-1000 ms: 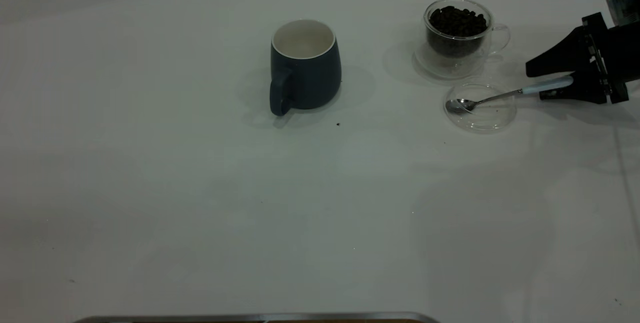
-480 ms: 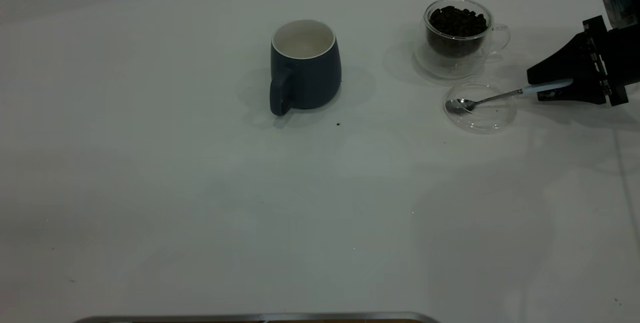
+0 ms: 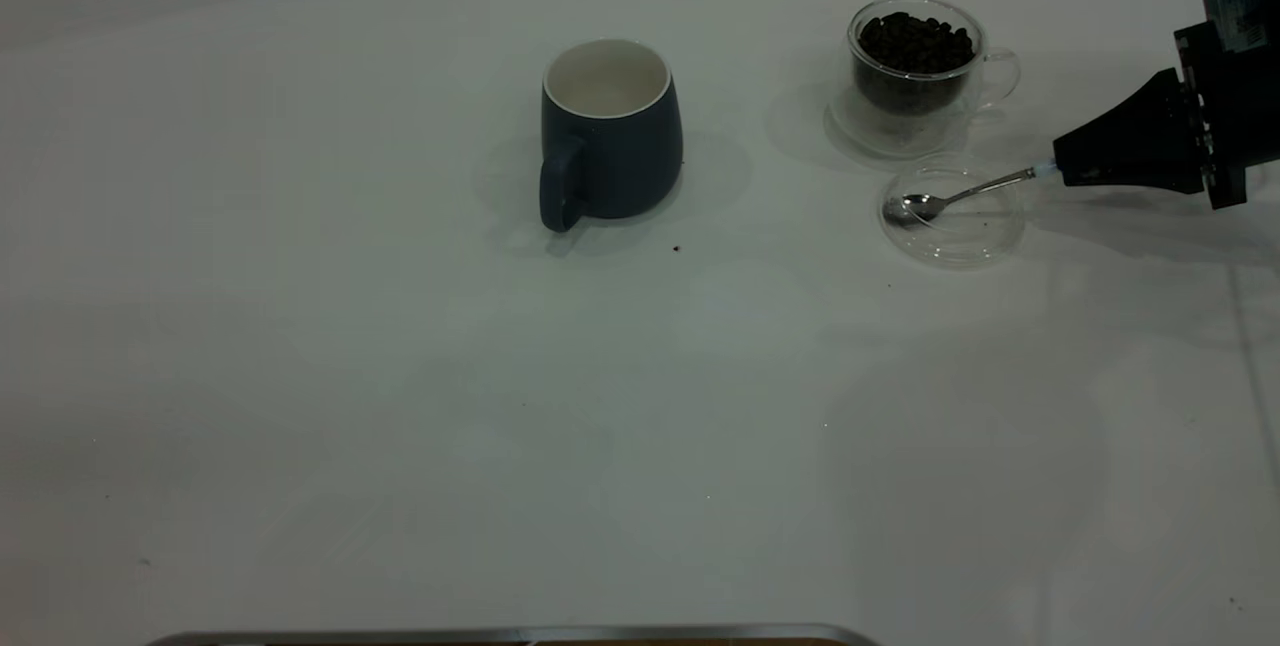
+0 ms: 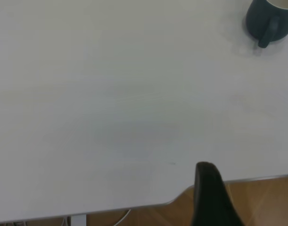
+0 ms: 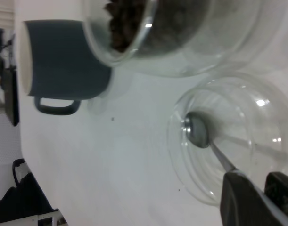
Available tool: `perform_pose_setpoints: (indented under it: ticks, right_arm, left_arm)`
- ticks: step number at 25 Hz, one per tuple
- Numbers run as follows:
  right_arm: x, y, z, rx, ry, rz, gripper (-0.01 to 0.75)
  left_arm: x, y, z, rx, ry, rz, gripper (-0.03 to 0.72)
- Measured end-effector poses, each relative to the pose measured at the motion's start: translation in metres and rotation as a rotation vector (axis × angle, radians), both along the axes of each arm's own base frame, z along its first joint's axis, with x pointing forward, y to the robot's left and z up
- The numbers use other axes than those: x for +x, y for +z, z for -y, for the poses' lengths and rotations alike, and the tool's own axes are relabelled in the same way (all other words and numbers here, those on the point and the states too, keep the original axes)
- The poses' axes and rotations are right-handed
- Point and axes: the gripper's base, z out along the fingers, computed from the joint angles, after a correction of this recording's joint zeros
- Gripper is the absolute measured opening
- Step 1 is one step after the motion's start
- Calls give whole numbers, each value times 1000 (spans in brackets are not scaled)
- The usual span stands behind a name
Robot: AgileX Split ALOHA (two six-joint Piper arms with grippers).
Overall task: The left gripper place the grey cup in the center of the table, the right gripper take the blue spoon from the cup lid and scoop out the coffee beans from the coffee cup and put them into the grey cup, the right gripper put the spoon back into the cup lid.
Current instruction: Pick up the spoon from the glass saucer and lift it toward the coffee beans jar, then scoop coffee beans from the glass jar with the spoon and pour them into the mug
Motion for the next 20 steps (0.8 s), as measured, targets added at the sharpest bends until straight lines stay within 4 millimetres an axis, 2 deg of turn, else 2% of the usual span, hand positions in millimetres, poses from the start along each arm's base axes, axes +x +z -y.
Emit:
perform_pose_setpoints:
  ticks: [5, 9, 15, 20]
  right_arm:
    - [1, 4, 0, 2, 10, 7, 102]
    - [2, 16, 3, -4, 28, 31, 102]
    - [10, 58, 23, -32, 2, 121, 102]
    - [17, 97, 27, -49, -12, 207, 102]
  left_arm:
    - [0, 0, 0, 0, 0, 0, 475]
    - [0, 0, 0, 0, 0, 0, 475]
    - [0, 0, 0, 0, 0, 0, 475]
    - [0, 0, 0, 0, 0, 0, 475]
